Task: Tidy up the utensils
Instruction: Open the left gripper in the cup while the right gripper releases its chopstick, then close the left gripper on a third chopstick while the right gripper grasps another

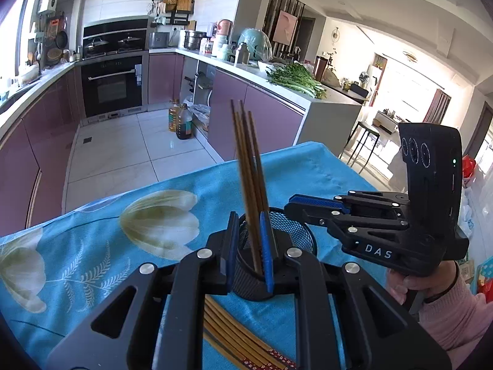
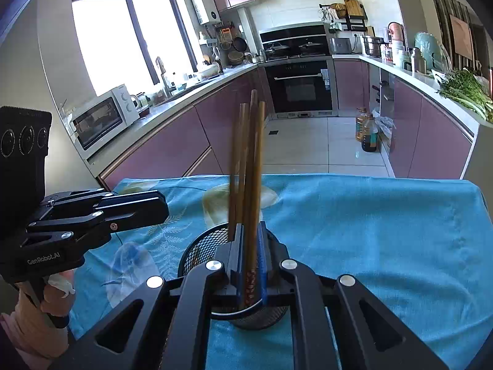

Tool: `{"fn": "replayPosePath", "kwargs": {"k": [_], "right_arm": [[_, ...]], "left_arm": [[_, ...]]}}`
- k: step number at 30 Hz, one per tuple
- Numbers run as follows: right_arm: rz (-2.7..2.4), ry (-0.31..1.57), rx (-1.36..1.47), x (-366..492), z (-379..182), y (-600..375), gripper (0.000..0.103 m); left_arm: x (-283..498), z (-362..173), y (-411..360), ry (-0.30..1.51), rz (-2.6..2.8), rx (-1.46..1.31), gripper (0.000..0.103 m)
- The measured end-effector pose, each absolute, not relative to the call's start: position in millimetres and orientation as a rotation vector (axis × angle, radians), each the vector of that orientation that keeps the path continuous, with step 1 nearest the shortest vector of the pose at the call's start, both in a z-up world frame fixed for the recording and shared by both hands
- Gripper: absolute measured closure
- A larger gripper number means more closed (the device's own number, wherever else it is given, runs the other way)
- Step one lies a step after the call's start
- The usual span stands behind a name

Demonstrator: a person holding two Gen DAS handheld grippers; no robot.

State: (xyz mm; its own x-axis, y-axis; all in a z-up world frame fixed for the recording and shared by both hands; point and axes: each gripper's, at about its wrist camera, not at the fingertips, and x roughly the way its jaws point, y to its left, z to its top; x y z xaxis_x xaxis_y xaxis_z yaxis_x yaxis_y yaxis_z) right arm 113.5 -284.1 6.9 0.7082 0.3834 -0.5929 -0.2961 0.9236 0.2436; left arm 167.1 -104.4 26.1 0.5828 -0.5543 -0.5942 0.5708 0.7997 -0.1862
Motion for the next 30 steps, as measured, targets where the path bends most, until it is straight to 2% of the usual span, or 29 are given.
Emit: {"fn": "replayPosePath", "kwargs": {"k": [3, 7, 12, 23, 30], "right_arm": [[0.401, 0.662, 0.122, 100, 10, -281, 0.088], [0.460, 0.621, 0.102, 76, 17, -275, 0.075], [0.546, 0.624, 0.066, 52, 13, -257, 0.067], [0.563, 0.808, 0.050, 43, -51, -228, 0.066], [0.526, 0.869, 0.041, 47, -72, -224, 0.067]], "left_arm": [[153, 26, -92, 0.657, -0.630, 0.016, 0.085], [131, 23, -69, 0.615, -0.585, 0.001, 0.076], [105, 2, -43, 0.633, -0.535, -0.022, 0.069], [80, -73, -33, 0.808, -0.498, -0.025, 0.066], [85, -100, -47, 0.883, -0.489, -0.015, 0.066]]}}
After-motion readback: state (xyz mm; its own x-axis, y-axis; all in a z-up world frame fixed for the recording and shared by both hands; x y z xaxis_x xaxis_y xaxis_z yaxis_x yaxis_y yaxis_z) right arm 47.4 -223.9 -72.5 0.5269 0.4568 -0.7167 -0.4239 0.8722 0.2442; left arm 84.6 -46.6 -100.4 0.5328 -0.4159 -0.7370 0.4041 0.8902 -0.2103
